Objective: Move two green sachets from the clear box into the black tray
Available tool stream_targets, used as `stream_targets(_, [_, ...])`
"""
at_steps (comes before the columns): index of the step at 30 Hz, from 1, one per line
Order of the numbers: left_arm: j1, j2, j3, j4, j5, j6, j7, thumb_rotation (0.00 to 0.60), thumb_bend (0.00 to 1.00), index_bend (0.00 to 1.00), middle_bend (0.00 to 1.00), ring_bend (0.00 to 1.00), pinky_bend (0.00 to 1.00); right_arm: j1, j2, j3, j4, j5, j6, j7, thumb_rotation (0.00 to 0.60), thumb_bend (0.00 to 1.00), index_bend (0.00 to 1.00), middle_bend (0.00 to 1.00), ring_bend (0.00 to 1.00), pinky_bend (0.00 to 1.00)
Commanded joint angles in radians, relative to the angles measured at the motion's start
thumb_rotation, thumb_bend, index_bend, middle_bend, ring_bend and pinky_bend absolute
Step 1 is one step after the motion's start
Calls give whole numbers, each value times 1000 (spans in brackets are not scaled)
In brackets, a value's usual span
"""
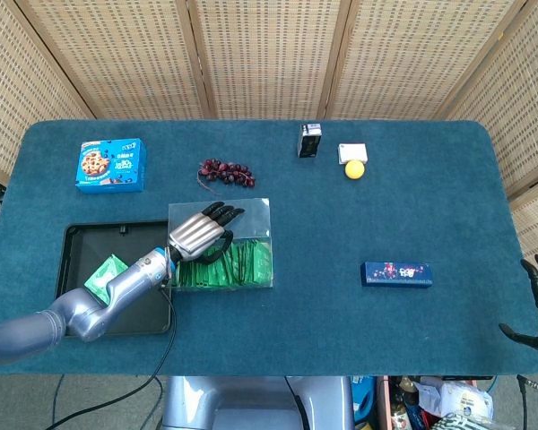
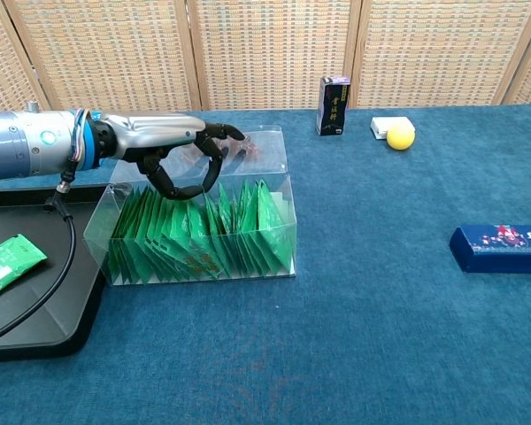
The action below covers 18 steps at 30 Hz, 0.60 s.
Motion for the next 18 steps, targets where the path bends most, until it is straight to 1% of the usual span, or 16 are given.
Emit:
stream_targets(1, [1, 3, -6, -4, -1, 8, -6, 600, 525, 644, 0, 0, 0, 0, 0, 0, 0, 0, 0, 1, 600, 0, 0, 0, 0, 0])
stream_targets(10, [4, 37, -16, -38, 3, 27, -15, 600, 531, 670, 0, 0, 0, -1, 1, -1, -2, -3, 3, 1, 600, 0, 0, 0, 0, 0])
stream_targets(18, [19, 112, -33, -118, 12, 71, -38, 600, 530, 677, 0, 0, 0, -3, 4, -2, -9, -9, 11, -1, 600, 0, 0, 0, 0, 0])
